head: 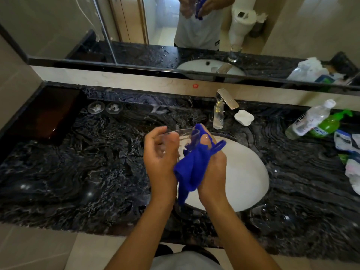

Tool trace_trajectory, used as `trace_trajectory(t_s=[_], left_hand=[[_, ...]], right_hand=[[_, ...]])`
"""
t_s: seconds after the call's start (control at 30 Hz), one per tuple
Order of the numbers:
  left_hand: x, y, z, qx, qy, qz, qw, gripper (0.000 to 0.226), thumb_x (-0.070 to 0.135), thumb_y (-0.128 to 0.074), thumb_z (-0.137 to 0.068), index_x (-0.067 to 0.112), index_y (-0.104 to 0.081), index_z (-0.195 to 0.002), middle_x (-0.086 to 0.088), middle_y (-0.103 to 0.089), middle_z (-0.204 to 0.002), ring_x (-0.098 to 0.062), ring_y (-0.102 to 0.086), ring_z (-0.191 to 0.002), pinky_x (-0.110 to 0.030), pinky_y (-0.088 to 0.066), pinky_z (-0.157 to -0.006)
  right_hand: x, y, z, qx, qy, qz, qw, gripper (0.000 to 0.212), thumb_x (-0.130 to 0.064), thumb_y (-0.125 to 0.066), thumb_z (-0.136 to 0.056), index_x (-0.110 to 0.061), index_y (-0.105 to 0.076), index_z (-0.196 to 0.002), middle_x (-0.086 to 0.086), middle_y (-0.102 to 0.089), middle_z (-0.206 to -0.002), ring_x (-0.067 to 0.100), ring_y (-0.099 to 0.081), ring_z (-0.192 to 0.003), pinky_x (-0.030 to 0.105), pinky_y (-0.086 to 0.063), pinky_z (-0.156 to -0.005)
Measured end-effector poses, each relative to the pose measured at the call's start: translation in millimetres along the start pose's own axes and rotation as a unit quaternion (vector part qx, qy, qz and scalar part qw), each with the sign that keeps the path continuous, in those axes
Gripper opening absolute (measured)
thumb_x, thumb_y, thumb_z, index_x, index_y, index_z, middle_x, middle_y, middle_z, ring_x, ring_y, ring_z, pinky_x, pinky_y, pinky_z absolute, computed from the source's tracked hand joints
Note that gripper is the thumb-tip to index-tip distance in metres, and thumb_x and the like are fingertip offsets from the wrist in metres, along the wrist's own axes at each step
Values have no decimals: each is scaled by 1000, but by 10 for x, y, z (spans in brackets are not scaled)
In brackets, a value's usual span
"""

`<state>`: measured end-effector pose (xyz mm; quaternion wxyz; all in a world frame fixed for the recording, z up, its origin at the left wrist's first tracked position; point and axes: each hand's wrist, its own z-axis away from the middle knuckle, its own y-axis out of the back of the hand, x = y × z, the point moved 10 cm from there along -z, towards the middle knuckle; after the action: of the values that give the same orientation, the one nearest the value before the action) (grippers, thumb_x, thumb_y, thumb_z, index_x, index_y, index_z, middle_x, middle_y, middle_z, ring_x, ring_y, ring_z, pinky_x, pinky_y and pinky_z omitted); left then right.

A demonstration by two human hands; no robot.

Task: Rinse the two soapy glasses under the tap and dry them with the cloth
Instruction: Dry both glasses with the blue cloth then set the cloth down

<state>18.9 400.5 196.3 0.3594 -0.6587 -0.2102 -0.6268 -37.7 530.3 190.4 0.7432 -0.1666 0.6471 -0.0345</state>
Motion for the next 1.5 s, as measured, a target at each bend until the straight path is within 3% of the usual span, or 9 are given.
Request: trace_trajectory(t_s=[0.07,0.17,0.47,0.6,0.77,0.87,1.03,1.23,1.5], left_hand=[[-116,-34,-3,-15,67,24,997,58,70,-62,-83,25,-66,-121,-3,-72,-117,-18,-71,-105,-36,-59,-87],[-211,-107,23,-39,130,54,989,70,58,-67,-74,16,-60,-129,-8,-72,-120,-21,-72,-110,-33,-61,-87],[-310,-80,41,-88,104,95,986,115,88,-77,-46,9,-63,-129,0,-76,-117,-17,-71,-112,-38,-58,-95],[-258,-23,-61,-67,72,33,995,97,95,-65,-52,36,-63,-128,9,-76,-109,-9,-71,-106,-34,-59,-91],[-250,-37,-109,-101,108,70,987,36,46,-53,-96,24,-57,-123,12,-78,-100,-7,-75,-94,-25,-60,-74],[-229,-18,-99,-119,84,83,986,45,38,-68,-82,16,-54,-118,9,-78,-82,-5,-73,-76,-19,-57,-67],[-322,14,-36,-136,105,120,978,97,63,-91,-57,6,-59,-129,-13,-74,-120,-28,-71,-111,-36,-60,-90],[-226,-7,-24,-169,64,52,982,61,39,-85,-61,20,-69,-117,0,-69,-104,-13,-69,-100,-26,-58,-81],[-189,78,-65,-206,19,-66,976,79,31,-93,-60,24,-53,-128,-3,-73,-117,-24,-72,-107,-38,-60,-86]], right_hand=[[-93,-15,59,-12,114,127,985,52,-50,-48,-100,-27,-48,-147,-8,-61,-140,9,-58,-130,30,-50,-105],[-118,-122,109,-26,191,212,958,53,-41,-41,-103,-24,-38,-153,-4,-42,-158,6,-37,-148,30,-37,-119],[254,-52,-65,-5,-157,-38,987,26,-31,-47,-104,-19,-70,-98,-4,-62,-64,14,-52,-66,25,-45,-64],[161,-77,-9,-9,-41,10,999,46,-36,-51,-105,-9,-54,-142,-8,-68,-120,8,-65,-110,19,-52,-95],[-16,-288,182,-74,161,200,964,56,-49,-38,-106,-26,-29,-156,-7,-28,-166,6,-23,-154,34,-28,-124],[11,-356,170,-103,129,181,970,56,-50,-39,-105,-28,-31,-155,-7,-29,-166,4,-24,-153,38,-27,-125],[122,-297,11,-77,-35,61,995,32,-41,-44,-107,-33,-55,-136,-22,-61,-134,-5,-55,-128,20,-45,-108],[305,-77,23,39,-181,-159,970,26,-34,-50,-101,-16,-65,-90,4,-66,-64,17,-60,-58,25,-52,-55],[326,465,-1,104,-171,-195,960,36,-22,-42,-106,-11,-55,-138,6,-67,-109,29,-67,-104,30,-50,-80]])
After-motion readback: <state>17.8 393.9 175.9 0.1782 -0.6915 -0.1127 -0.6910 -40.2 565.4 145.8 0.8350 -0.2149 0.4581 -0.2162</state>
